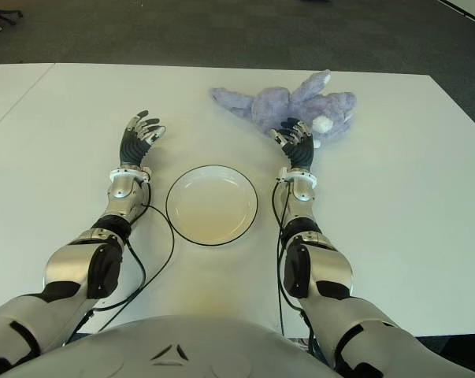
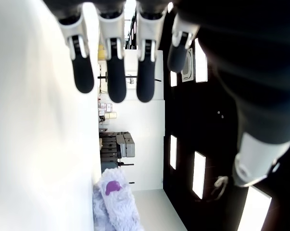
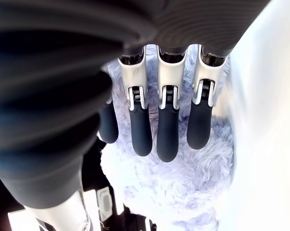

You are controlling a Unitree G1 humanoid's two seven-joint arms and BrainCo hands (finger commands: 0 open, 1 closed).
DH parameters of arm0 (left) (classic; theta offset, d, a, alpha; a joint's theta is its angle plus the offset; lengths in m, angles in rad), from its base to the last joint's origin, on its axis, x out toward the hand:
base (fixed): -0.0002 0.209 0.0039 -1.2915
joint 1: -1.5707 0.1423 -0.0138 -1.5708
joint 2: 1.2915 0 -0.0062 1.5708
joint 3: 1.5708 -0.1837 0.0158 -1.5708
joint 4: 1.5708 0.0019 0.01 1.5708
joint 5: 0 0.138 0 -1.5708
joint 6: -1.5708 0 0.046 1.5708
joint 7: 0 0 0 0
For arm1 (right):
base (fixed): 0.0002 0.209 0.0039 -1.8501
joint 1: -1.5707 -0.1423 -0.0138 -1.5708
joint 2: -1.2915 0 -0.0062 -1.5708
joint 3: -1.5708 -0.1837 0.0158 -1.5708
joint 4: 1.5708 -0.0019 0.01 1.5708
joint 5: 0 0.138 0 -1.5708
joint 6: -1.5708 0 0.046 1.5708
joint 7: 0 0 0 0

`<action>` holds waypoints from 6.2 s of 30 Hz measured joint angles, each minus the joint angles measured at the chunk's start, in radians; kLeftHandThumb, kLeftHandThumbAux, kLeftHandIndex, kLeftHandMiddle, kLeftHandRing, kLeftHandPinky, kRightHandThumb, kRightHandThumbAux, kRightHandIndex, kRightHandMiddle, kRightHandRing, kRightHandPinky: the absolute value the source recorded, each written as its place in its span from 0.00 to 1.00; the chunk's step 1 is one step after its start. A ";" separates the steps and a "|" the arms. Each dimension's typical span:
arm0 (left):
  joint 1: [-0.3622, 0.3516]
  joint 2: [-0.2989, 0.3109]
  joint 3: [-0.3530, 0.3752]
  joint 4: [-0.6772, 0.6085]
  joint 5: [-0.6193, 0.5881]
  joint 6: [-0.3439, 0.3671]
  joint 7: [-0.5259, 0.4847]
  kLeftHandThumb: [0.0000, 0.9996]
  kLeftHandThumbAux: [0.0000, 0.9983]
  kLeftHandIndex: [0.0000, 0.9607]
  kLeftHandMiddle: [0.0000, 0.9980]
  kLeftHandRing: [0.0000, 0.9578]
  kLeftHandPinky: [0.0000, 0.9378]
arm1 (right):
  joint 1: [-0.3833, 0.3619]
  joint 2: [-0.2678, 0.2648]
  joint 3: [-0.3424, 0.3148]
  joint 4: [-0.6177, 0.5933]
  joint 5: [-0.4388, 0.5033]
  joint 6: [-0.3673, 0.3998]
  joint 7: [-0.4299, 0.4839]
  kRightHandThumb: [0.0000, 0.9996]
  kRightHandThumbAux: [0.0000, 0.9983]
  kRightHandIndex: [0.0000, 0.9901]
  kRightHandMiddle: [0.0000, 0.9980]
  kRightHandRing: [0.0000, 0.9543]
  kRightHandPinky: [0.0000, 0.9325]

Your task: Put the doll into the plate.

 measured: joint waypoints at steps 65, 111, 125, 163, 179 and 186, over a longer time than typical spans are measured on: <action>0.000 -0.002 -0.002 -0.001 0.005 0.001 0.000 0.00 0.67 0.16 0.28 0.30 0.28 | 0.028 0.001 0.343 -0.090 -0.340 -0.207 -0.692 0.18 0.62 0.16 0.24 0.29 0.32; -0.010 -0.031 0.004 0.000 0.005 0.003 0.003 0.00 0.68 0.17 0.29 0.32 0.31 | -0.057 -0.048 0.328 -0.011 -0.249 -0.386 -0.456 0.19 0.64 0.14 0.20 0.23 0.28; -0.010 -0.040 0.004 0.000 0.005 0.003 0.003 0.00 0.68 0.15 0.26 0.29 0.27 | -0.117 -0.165 0.273 0.021 -0.171 -0.283 -0.288 0.26 0.70 0.16 0.22 0.25 0.30; -0.023 -0.082 0.005 0.000 0.008 0.030 0.007 0.00 0.64 0.13 0.25 0.27 0.26 | -0.195 -0.449 0.457 0.119 -0.386 -0.023 -0.215 0.21 0.74 0.14 0.25 0.39 0.50; -0.023 -0.091 0.006 0.000 0.008 0.033 0.007 0.00 0.63 0.14 0.25 0.27 0.26 | -0.197 -0.561 0.485 0.137 -0.414 0.027 -0.209 0.20 0.71 0.16 0.28 0.41 0.43; -0.024 -0.092 0.006 0.000 0.008 0.035 0.007 0.00 0.63 0.14 0.26 0.28 0.28 | -0.200 -0.580 0.478 0.140 -0.410 0.056 -0.194 0.20 0.72 0.16 0.26 0.35 0.40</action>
